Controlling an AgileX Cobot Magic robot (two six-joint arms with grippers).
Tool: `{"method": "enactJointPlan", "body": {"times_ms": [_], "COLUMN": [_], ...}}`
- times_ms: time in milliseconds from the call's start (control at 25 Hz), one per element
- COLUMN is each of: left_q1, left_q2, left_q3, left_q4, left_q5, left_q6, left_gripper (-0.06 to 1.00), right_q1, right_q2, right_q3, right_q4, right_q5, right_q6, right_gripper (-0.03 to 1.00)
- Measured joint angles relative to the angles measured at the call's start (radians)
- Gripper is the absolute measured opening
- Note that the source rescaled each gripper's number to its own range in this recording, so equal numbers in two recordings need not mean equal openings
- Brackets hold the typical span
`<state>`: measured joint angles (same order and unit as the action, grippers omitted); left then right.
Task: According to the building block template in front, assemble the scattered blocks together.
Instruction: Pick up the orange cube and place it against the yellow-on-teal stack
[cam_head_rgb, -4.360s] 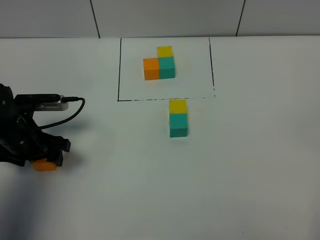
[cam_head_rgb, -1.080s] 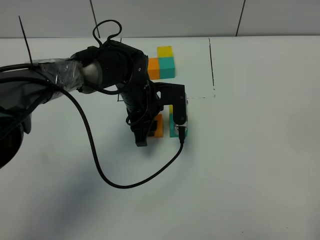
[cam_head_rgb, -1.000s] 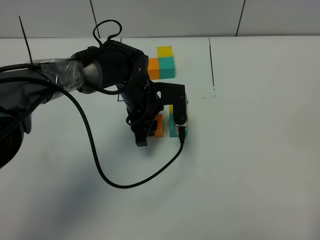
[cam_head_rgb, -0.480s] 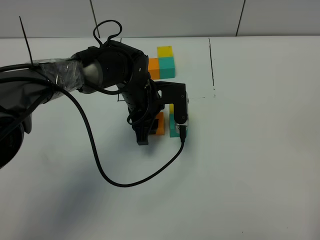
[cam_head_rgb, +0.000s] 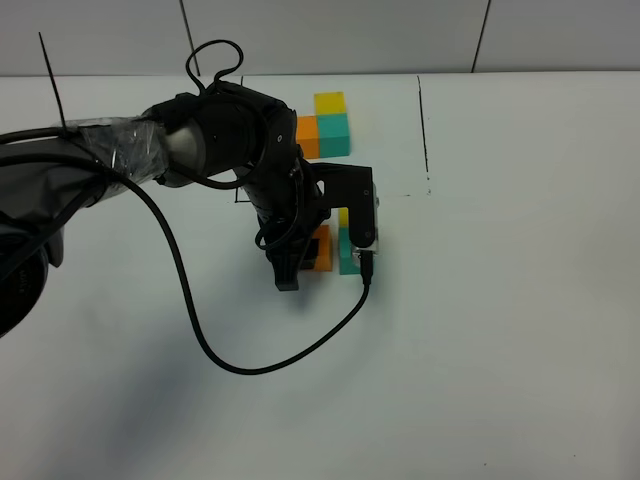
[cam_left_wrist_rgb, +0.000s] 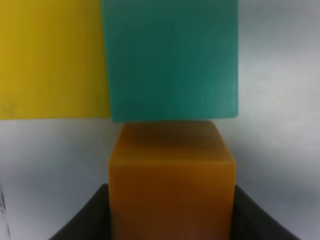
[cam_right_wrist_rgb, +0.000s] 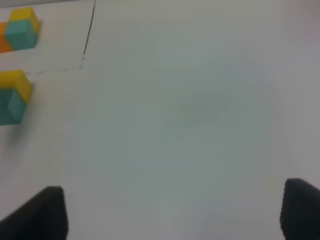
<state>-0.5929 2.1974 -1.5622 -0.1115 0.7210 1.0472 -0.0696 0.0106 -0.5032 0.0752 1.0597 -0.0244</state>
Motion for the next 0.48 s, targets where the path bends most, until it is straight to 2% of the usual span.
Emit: {"method": "enactJointPlan", "body": {"times_ms": [480], "left_q1": [0.0], "left_q2": [0.0], "left_q3": [0.0], "left_q4": [-0.006], "left_q5": [0.0], "left_q6": [0.002], "left_gripper": [0.01], "right_q1": [0.0], "right_q2": [0.0], "right_q3": [0.0], "right_q4": [0.0], "right_q5": [0.0], "right_q6": [0.0], "right_gripper": [0.74]}}
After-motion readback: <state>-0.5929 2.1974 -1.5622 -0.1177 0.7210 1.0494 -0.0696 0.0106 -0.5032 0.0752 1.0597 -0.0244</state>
